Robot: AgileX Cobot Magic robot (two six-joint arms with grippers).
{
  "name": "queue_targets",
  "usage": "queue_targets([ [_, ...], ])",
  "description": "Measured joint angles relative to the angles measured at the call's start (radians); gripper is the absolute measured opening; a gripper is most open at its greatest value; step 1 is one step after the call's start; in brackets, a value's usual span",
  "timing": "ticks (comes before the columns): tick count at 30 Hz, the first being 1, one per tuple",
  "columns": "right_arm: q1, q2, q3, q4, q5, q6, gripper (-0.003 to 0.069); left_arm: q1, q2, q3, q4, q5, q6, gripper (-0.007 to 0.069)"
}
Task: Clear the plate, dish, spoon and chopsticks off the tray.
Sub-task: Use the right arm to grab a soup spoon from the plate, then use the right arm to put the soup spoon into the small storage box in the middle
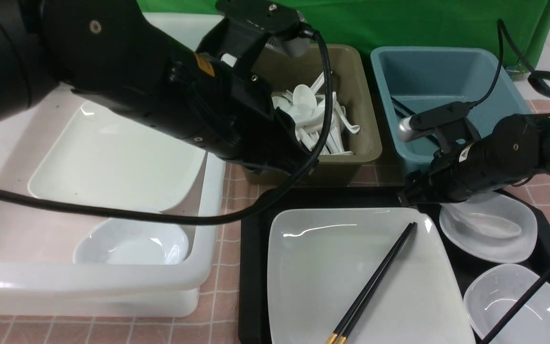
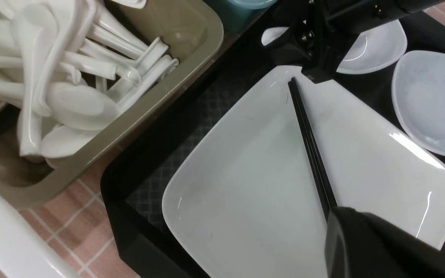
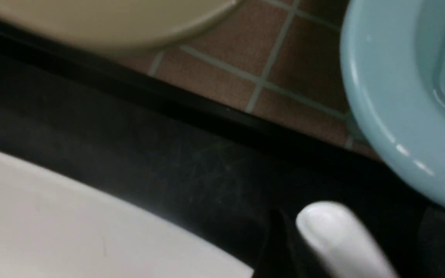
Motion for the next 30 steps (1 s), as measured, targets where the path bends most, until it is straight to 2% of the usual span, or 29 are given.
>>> queue_targets([
  [4,0.000,0.002,0.000,-0.008,-0.001,-0.001,0.0481,0.000,0.000,0.000,0.000,0.000,0.000,-0.0003],
  [6,0.000,0.002,0.000,-0.014,-0.008,-0.003,0.0391,0.000,0.000,0.000,0.000,0.000,0.000,-0.0003],
  [7,0.000,0.002,0.000,-0.016,-0.009,-0.006,0.0368,0.000,0.000,0.000,0.000,0.000,0.000,-0.0003],
  [8,0.000,0.002,0.000,-0.017,-0.006,-0.014,0.0262,0.000,0.000,0.000,0.000,0.000,0.000,-0.0003],
  [10,0.000,-0.004,0.000,-0.020,0.011,-0.030,0.0126,0.000,0.000,0.000,0.000,0.000,0.000,-0.0003],
  [12,0.000,-0.015,0.000,-0.024,0.022,-0.044,0.0085,0.000,0.000,0.000,0.000,0.000,0.000,-0.0003],
  [19,0.005,-0.106,0.000,-0.024,0.108,-0.047,0.0088,0.000,0.000,0.000,0.000,0.000,0.000,-0.0003],
  [26,0.040,-0.249,0.000,0.028,0.318,-0.047,0.0088,0.000,0.000,0.000,0.000,-0.010,-0.021,-0.0003],
  [30,0.083,-0.333,-0.022,0.123,0.257,-0.074,0.0088,0.000,0.001,-0.025,0.037,-0.046,-0.028,-0.0003],
])
